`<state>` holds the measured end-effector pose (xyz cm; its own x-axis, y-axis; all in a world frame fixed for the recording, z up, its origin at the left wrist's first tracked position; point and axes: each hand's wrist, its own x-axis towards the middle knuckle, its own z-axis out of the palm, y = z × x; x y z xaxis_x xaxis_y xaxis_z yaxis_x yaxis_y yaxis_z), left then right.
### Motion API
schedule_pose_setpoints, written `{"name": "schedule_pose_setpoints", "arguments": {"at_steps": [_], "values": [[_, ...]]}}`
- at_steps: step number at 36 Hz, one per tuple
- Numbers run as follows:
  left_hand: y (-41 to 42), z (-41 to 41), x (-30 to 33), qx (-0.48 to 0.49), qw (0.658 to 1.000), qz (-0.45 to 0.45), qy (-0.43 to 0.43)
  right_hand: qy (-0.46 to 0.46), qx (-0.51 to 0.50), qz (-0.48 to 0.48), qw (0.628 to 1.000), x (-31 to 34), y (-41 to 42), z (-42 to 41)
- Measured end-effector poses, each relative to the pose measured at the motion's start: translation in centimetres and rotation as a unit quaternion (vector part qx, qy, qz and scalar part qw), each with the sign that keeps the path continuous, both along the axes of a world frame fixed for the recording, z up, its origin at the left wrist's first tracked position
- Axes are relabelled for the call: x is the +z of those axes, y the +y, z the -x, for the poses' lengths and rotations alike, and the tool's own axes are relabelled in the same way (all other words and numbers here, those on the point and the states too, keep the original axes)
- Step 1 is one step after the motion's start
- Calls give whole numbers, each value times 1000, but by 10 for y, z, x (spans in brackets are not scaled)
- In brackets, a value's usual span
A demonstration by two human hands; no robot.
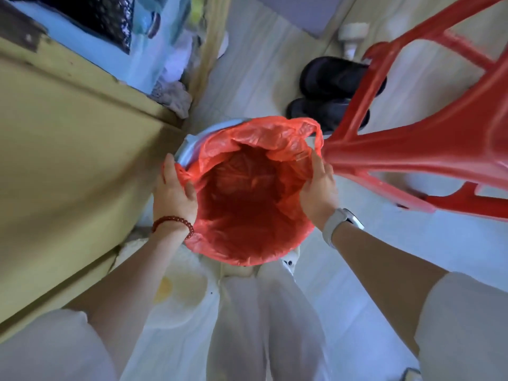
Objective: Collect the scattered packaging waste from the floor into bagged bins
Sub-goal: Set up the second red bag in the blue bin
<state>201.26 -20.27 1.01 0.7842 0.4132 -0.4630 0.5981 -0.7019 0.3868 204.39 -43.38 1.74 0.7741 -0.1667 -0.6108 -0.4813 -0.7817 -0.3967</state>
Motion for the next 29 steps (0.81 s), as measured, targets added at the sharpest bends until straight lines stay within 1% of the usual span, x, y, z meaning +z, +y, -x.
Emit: {"name": "schedule_pose_setpoints", "arguments": {"at_steps": [4, 9, 15, 19, 24, 25, 27, 29], "values": [[-16, 12, 45, -58, 998, 10, 14, 7, -59, 21, 998, 45, -29, 35], [-44, 24, 117, -119, 992, 38, 16, 21, -146, 31, 989, 111, -62, 84], [-95, 32, 195, -210, 977, 32, 13, 12, -289, 26, 957, 188, -95, 151], [-147, 39, 239, -274, 960, 52, 20, -8, -412, 24, 911, 228, -118, 203], [-233, 60, 278, -366, 926, 91, 17, -36, -559, 31, 828, 262, -154, 269], [-240, 62, 280, -378, 921, 92, 20, -42, -569, 31, 821, 262, -156, 276], [-281, 75, 286, -444, 890, 98, 19, -57, -616, 32, 785, 268, -177, 306], [-321, 88, 292, -496, 863, 95, 20, -61, -649, 33, 757, 271, -197, 336]]}}
